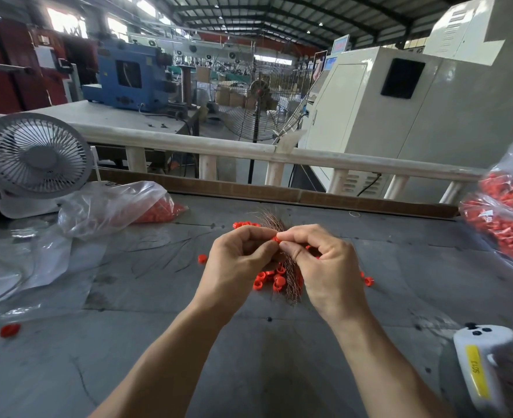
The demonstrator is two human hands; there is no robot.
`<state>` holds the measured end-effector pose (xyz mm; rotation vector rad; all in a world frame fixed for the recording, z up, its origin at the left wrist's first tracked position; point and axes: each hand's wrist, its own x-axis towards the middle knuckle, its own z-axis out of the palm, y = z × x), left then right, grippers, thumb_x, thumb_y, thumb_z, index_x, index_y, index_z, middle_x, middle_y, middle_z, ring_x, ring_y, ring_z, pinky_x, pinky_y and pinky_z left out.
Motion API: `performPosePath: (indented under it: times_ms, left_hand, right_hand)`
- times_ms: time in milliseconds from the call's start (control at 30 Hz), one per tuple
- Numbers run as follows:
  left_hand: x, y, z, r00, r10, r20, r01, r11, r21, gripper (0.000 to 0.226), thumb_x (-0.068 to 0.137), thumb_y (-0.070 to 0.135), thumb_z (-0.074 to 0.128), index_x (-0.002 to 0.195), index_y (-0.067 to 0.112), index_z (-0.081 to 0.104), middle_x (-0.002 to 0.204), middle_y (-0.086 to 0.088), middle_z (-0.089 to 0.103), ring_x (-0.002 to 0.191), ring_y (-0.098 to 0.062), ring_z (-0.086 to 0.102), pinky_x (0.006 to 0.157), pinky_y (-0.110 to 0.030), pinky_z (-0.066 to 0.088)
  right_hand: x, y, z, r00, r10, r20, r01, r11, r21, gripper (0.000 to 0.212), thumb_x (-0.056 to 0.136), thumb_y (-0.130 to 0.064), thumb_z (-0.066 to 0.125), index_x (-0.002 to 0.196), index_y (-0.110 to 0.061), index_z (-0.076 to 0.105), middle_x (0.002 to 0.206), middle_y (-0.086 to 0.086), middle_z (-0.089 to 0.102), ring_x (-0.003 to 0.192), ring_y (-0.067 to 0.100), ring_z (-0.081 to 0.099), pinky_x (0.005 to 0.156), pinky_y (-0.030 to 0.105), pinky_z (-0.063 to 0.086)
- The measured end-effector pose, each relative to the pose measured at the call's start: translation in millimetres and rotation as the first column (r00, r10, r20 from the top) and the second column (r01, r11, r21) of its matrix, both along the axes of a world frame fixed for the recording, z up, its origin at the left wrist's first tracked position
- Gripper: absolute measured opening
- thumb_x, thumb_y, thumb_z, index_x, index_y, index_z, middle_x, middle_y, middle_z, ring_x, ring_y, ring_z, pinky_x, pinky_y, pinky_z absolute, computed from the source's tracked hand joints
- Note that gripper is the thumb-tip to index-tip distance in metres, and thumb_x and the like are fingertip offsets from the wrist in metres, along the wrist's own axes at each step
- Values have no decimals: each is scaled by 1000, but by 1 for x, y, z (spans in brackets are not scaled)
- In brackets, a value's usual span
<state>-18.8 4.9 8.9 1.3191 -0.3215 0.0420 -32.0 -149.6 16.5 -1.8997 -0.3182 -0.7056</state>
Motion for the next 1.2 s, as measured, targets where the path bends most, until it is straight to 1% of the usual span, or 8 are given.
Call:
performPosePath:
  times_ms: [133, 267, 500, 700, 833, 933, 1033, 1200]
  left_hand:
    - [0, 0, 1, 1000, 7, -9, -7, 1000, -11, 12, 95, 2, 68, 105, 4, 74, 90, -15, 78, 87, -29, 76, 78, -28, 62]
    - [-1, -1, 1, 1000, 21, -3, -21, 1000, -23, 11, 95, 0, 67, 103, 3, 73, 89, -16, 78, 86, -28, 76, 80, -31, 63]
    - [0, 1, -2, 1000, 15, -17, -15, 999, -40, 12, 97, 2, 65, 105, 3, 74, 90, -14, 79, 87, -26, 77, 76, -26, 61]
    - [3, 1, -3, 985, -36, -168, 4, 982, -187, 12, 95, 8, 68, 99, 7, 79, 93, -21, 76, 82, -26, 74, 74, -30, 61]
    - [3, -3, -4, 969, -66, -239, 4, 968, -249, 13, 94, 10, 68, 101, 5, 78, 94, -20, 76, 81, -24, 71, 71, -30, 60]
    - [4, -4, -3, 960, -100, -263, 20, 957, -290, 15, 95, 10, 66, 104, 2, 75, 91, -14, 73, 81, -24, 67, 68, -29, 58]
    - [5, -2, -3, 940, -172, -295, 74, 946, -317, 25, 94, 14, 66, 112, -3, 71, 93, -15, 65, 93, -30, 58, 76, -33, 56]
    - [5, -1, -2, 913, -224, -342, 106, 938, -331, 12, 98, 18, 61, 100, 7, 67, 86, -9, 62, 84, -22, 61, 76, -32, 55]
  right_hand:
    - [-1, 2, 0, 999, -37, 27, 38, 999, -26, 17, 87, -6, 80, 91, -22, 82, 93, -16, 76, 96, 4, 71, 86, 15, 52]
    - [-1, 4, 1, 998, -65, -10, 65, 998, 2, 19, 86, -8, 81, 90, -27, 82, 91, -18, 76, 93, 1, 72, 84, 13, 52]
    - [-2, 6, -1, 998, -63, -12, 63, 996, -65, 13, 89, -8, 80, 96, -19, 84, 98, -13, 75, 97, 5, 71, 89, 23, 57]
    - [-2, 10, -1, 986, -117, 114, 146, 945, -293, 19, 89, -13, 80, 107, -19, 79, 104, -10, 69, 102, 10, 65, 90, 31, 54]
    - [-3, 22, -2, 955, -237, 180, 292, 861, -416, 17, 91, -21, 76, 108, -22, 76, 106, -9, 67, 104, 16, 60, 88, 34, 51]
    - [-3, 27, -2, 928, -285, 238, 363, 831, -422, 10, 91, -21, 73, 101, -21, 75, 101, -7, 68, 99, 20, 61, 84, 35, 51]
    - [-3, 25, -3, 919, -276, 281, 377, 822, -428, 6, 91, -18, 74, 97, -19, 74, 99, -6, 68, 97, 20, 61, 83, 33, 51]
    - [-2, 20, -3, 917, -272, 292, 381, 814, -438, 13, 87, -9, 76, 96, -17, 74, 99, -7, 68, 97, 19, 60, 83, 27, 47]
